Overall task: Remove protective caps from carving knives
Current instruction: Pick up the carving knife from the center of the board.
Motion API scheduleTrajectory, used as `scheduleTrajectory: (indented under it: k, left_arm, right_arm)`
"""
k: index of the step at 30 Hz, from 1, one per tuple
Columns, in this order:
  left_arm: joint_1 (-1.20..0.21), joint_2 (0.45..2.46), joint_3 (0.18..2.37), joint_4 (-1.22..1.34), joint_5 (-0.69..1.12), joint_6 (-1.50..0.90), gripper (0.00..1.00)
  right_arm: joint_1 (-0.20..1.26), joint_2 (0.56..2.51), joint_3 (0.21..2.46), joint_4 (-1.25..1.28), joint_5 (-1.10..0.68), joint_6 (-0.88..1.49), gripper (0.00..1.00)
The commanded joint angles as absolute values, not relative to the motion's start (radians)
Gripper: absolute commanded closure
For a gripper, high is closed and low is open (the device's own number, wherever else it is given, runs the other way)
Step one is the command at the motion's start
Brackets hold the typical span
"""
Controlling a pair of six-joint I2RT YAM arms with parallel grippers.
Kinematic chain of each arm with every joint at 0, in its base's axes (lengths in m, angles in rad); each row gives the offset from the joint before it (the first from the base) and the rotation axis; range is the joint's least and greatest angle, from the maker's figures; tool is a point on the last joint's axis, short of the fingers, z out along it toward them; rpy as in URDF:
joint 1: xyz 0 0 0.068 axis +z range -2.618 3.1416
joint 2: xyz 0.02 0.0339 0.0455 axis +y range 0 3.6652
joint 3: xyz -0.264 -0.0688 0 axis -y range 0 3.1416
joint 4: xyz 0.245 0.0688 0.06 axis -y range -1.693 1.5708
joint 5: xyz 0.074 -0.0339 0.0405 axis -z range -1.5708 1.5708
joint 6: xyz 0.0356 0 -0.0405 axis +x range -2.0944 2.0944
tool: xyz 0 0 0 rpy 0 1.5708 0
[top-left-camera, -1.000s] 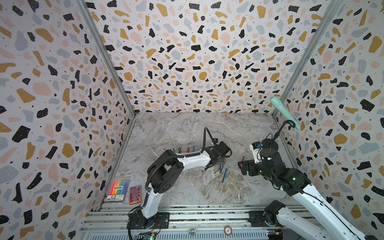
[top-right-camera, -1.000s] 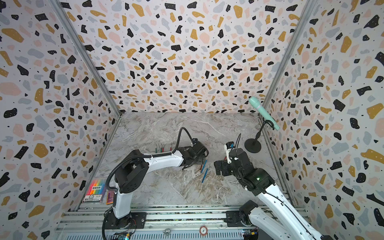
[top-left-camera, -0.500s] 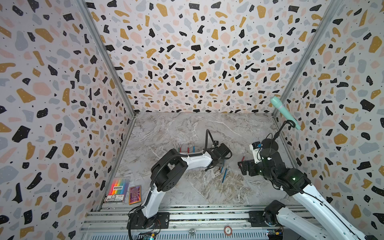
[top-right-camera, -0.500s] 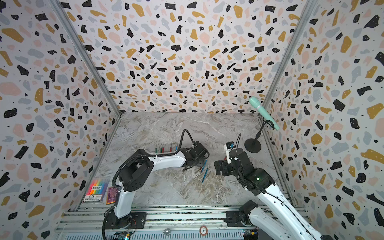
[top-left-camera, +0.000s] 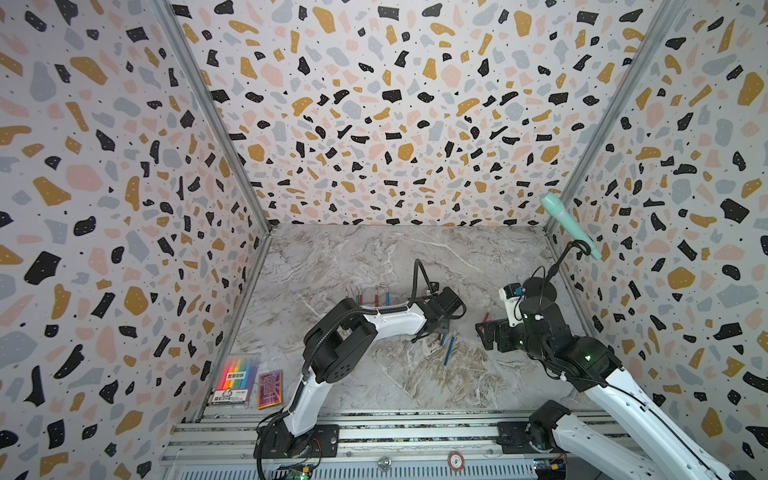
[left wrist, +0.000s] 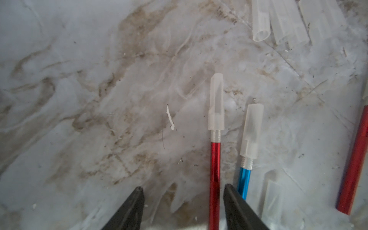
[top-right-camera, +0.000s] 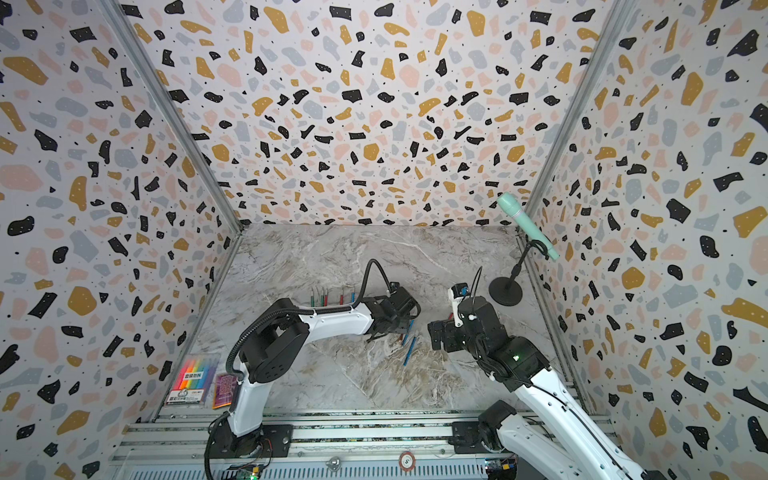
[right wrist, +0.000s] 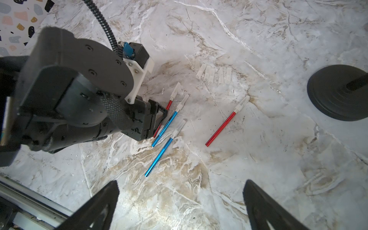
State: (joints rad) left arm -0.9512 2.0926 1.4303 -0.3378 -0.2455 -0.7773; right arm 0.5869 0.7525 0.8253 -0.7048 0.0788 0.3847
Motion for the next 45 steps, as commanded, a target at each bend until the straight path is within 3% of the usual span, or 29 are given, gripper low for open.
scheduleTrajectory:
  k: [1, 10, 16, 45]
  left_arm:
    - [-0.957, 2.136, 1.465, -0.375, -0.248, -0.772, 0.40]
    - [-0.965, 2.180, 1.510, -0.405, -0.247, -0.764, 0.45]
    - [-0.973, 2.189, 1.498, -0.411, -0.249, -0.760, 0.56]
    - [-1.012, 2.263, 1.435, -0.418, -0.227, -0.742, 0.74]
  right_arm:
    - [0.589, 0.744, 0.821, -0.703, 0.080, 0.391, 0.01]
    - [0.588, 0.742, 0.821, -0.703, 0.079, 0.392, 0.01]
    - [0.588, 0.744, 0.821, -0.704, 0.078, 0.392, 0.01]
    - [0.576, 0.715, 0.827, -0.710, 0.119, 0.412, 0.01]
